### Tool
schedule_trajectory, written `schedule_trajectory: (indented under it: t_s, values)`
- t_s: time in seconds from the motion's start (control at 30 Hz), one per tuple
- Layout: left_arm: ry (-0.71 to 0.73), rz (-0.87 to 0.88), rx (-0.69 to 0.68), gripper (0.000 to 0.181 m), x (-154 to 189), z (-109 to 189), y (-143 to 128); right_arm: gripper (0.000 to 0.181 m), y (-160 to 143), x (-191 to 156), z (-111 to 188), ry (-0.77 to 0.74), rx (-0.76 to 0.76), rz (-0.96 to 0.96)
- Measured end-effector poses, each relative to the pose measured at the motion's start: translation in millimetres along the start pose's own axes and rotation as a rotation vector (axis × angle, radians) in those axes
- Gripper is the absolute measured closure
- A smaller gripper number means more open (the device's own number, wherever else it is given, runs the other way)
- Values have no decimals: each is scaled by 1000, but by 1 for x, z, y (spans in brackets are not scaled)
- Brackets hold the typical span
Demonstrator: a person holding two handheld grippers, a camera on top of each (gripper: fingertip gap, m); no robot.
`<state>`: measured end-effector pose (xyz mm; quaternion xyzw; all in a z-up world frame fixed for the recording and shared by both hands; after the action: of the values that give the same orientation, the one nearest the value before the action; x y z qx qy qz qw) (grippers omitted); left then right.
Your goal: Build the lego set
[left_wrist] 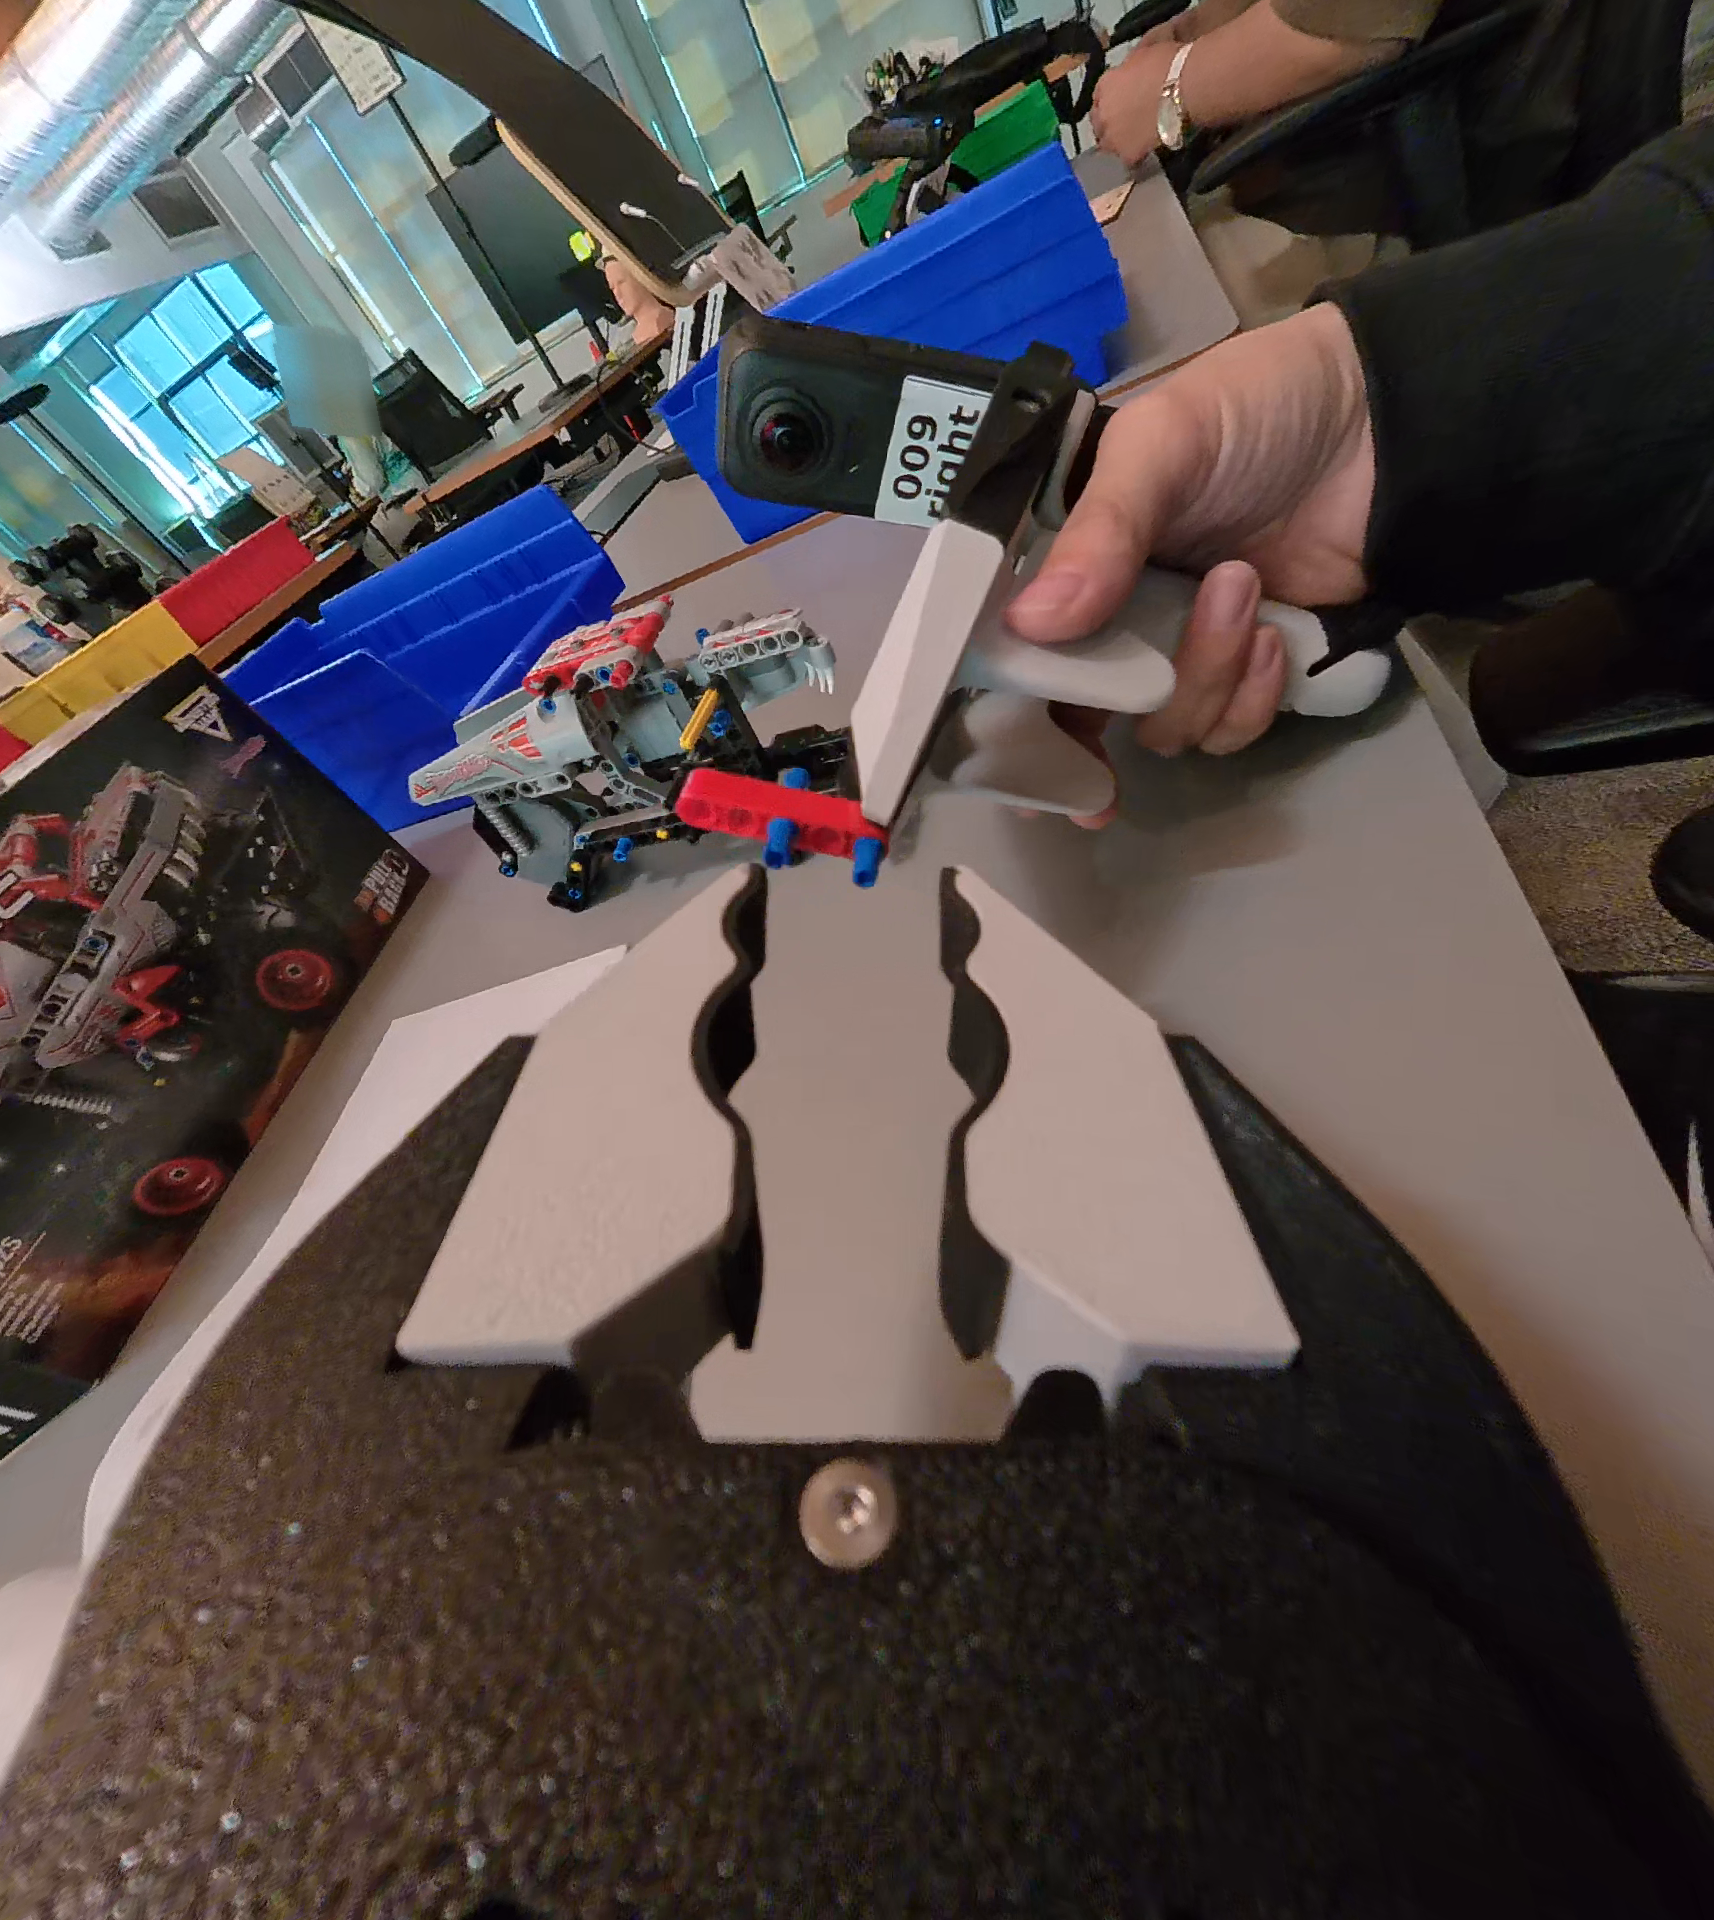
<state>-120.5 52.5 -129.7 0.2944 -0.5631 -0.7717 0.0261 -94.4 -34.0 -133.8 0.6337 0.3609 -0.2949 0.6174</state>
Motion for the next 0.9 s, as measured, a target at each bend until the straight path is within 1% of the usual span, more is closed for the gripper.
schedule_trajectory:
  t_s: [0.17, 0.3, 0.43, 0.57, 0.63, 0.67, 0.8, 0.9]
  values:
    - [-13, 1, 14, 151, 1, 2, 1, 176, -4, 0, -4, -6, -41, 15]
    - [-11, 4, -2, 146, -2, 5, -3, 176, -4, -2, -3, 11, -42, 7]
    - [-13, 6, -6, 143, -4, 10, -5, 176, -9, -2, -6, 14, -88, 11]
    - [-48, -22, -14, 150, 2, 8, -6, 176, -10, -2, -7, 15, -98, 5]
    - [-65, -33, -29, 157, 5, 7, -7, 176, -10, -2, -6, 21, -93, 3]
    - [-63, -43, -27, 163, 5, 6, -6, 176, -10, -2, -6, 22, -96, 3]
    - [-66, -60, -11, 175, 8, 6, -4, 176, -10, -2, -6, 20, -95, 2]
    - [-62, -68, -13, 180, 9, 5, -4, 176, -8, -2, -5, 28, -81, -3]
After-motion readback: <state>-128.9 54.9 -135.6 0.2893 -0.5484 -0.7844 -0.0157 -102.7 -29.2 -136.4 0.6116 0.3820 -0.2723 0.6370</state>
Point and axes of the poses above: each gripper's, where its closed fingertips meet, z back along the fingers, y out of its top, x = y × z across the jaws, the point moved 5 cm from there along z, back along the fingers, and after that the axes turned 1 degree about -z, right-handed, at the moved point
